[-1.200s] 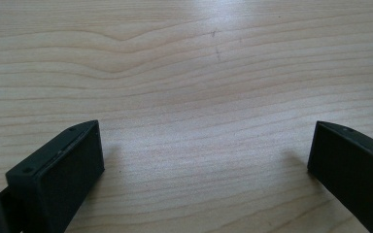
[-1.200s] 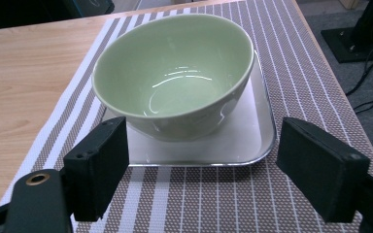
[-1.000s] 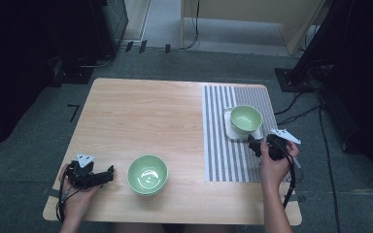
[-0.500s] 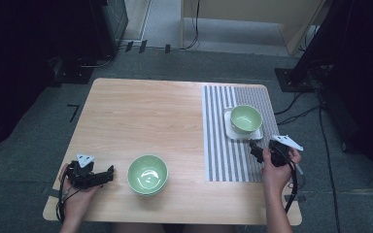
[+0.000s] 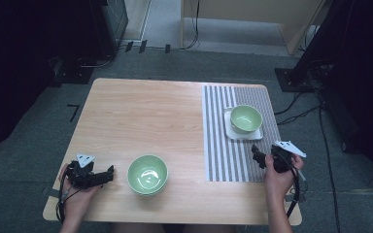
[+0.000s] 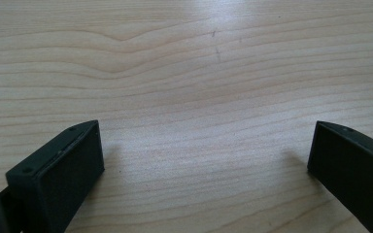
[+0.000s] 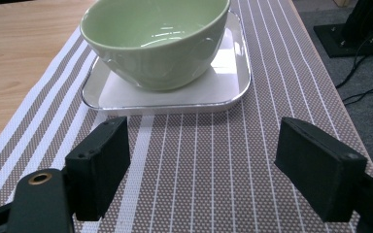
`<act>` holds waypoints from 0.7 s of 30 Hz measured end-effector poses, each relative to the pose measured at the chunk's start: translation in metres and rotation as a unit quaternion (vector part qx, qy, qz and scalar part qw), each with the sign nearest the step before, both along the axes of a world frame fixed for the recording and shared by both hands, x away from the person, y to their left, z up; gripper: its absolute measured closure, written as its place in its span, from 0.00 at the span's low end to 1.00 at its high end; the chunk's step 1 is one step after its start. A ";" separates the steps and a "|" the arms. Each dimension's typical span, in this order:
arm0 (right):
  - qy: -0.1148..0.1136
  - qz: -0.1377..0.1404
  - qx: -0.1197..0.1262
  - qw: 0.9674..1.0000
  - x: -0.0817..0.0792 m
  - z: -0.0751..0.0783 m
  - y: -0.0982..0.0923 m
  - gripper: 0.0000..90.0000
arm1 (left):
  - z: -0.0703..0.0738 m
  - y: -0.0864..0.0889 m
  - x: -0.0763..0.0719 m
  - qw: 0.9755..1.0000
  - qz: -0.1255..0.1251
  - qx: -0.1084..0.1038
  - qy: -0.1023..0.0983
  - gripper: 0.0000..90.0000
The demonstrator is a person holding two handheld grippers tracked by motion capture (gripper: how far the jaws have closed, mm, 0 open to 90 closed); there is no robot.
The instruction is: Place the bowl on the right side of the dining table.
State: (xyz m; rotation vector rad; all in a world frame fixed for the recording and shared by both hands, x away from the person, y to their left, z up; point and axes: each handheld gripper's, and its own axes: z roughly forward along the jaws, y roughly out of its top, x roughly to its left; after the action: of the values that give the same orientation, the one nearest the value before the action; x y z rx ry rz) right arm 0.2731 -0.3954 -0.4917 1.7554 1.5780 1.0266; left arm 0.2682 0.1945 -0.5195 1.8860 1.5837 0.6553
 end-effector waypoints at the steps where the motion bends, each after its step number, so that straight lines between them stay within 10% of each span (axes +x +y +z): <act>1: 0.001 0.000 0.000 1.000 -0.001 -0.001 -0.001 0.23 | 0.000 0.000 0.000 1.000 0.000 0.000 0.000 0.00; 21: 0.015 -0.006 -0.001 1.000 -0.029 -0.012 -0.017 0.23 | 0.000 0.000 0.000 1.000 0.000 -0.001 0.000 0.00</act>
State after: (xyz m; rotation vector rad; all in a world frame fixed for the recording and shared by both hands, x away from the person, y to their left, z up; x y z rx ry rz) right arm 0.2440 -0.4125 -0.5035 1.7847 1.5835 0.9968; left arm 0.2682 0.1945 -0.5196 1.8850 1.5842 0.6546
